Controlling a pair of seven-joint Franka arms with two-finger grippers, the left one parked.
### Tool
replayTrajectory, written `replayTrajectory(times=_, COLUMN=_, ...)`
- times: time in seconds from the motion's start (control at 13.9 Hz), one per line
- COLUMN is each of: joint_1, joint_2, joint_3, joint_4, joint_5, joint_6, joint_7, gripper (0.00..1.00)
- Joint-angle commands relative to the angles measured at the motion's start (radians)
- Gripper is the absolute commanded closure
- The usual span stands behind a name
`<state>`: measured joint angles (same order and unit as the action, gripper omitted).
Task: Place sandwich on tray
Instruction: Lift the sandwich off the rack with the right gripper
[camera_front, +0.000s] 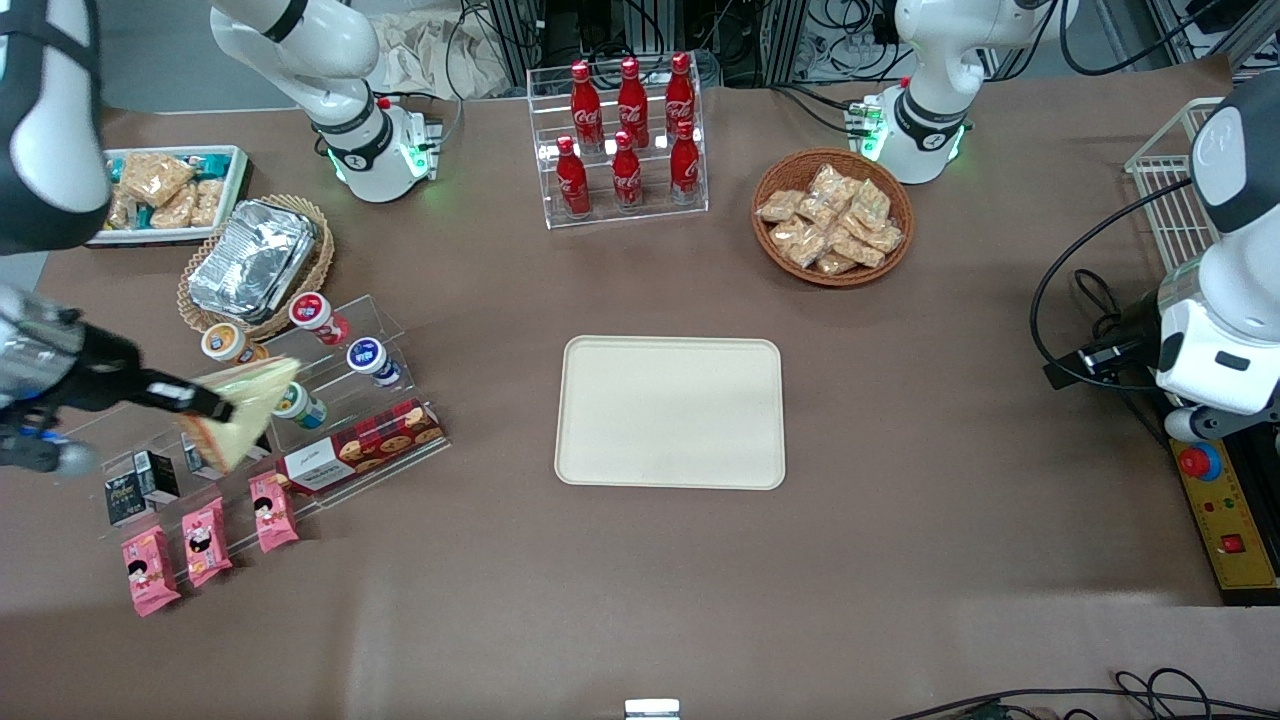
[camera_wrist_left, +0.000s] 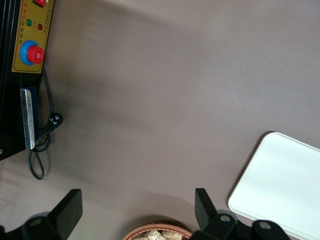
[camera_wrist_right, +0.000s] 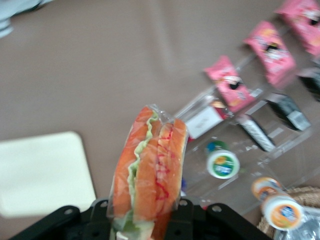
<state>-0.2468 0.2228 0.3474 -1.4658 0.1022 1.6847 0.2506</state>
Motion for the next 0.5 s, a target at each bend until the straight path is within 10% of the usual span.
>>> replayTrajectory(times=0.0, joint_1=0.044, joint_2=0.015, joint_3=0.064, joint_4=0.022, joint_5=-0.002, joint_6=0.053, joint_7=-0.112, gripper=0.63)
replayTrajectory(times=0.43, joint_1=0.283, joint_2=0.064, joint_3=0.064, joint_4=0.022, joint_5=-0.116, joint_6=0.157, joint_7=-0.259, gripper=0.63)
